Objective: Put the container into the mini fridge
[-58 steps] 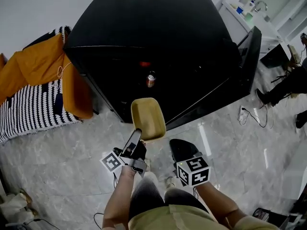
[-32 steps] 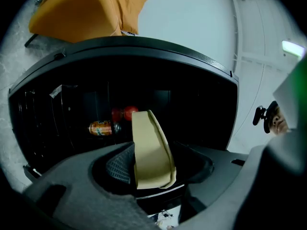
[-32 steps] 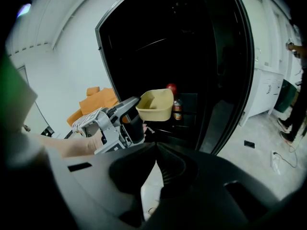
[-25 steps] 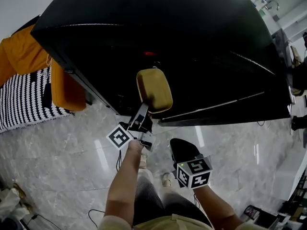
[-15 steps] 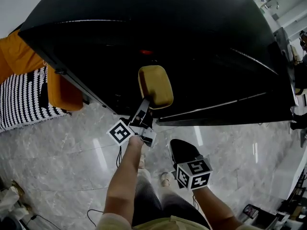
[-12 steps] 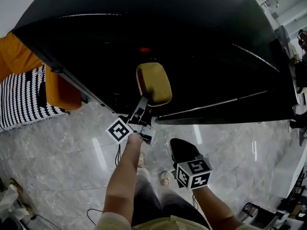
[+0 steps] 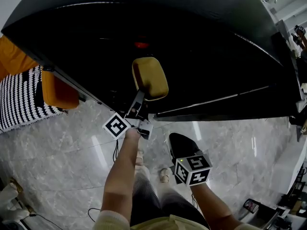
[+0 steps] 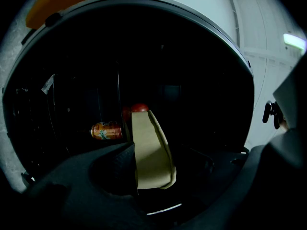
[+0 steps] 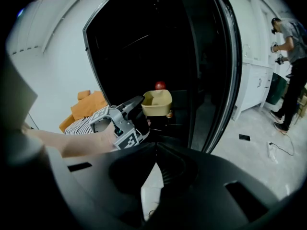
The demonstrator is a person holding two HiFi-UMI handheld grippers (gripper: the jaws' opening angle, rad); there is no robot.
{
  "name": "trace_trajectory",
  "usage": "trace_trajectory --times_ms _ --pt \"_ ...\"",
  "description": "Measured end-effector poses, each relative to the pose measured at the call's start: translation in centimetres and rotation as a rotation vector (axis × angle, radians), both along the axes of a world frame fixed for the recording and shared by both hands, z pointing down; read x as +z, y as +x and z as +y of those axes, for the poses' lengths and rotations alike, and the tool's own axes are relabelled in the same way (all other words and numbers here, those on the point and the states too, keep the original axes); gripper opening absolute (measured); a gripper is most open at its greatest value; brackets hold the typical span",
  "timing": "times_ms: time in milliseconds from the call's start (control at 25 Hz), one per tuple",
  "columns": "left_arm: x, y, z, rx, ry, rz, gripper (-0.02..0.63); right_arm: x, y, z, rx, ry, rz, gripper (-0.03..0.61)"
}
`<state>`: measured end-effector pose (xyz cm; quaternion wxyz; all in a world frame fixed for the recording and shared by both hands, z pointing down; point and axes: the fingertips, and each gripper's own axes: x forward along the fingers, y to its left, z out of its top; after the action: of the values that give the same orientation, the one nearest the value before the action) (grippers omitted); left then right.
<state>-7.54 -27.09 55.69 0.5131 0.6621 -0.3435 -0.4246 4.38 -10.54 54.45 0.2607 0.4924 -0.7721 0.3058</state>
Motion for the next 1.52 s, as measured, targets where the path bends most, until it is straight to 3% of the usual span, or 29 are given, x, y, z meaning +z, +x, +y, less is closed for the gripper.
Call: trace_trajectory --times_ms 280,600,760,920,1040,1320,1520 --pt "0.6 -0.2 -0.5 -0.02 -0.022 0.012 0.258 0.2 -0.1 -0.6 0.018 0.003 -0.002 0.029" --pt "2.8 0.0 -1.1 -0.01 -0.121 -0.083 0.258 0.6 -0.4 -1.3 0.028 0.005 -0.006 0.029" --pt "2.1 0.1 -1.8 -0.012 -0.109 -0.087 0.256 0.8 -0.4 -1.0 0.029 0.0 -0.007 0.029" --pt "2.8 -0.2 -2.0 -0.025 -0.178 -0.124 0.258 0.9 -0.5 -1.0 0.03 -0.001 -0.01 0.029" --pt "2.9 -0.1 -2.1 -0.029 -0.198 -0.109 0.258 0.9 -0.7 -0.9 0.022 -0.002 -0.013 0.029" --pt "2.4 0.2 -2.5 -0.026 -0.224 -0.097 0.266 1.0 -1.4 -0.6 0.007 -0.006 -0.026 0.029" --pt "2.2 0.3 -1.9 0.001 -0.176 -0.174 0.307 0.6 -1.2 -0.4 0.007 0.003 -0.037 0.029"
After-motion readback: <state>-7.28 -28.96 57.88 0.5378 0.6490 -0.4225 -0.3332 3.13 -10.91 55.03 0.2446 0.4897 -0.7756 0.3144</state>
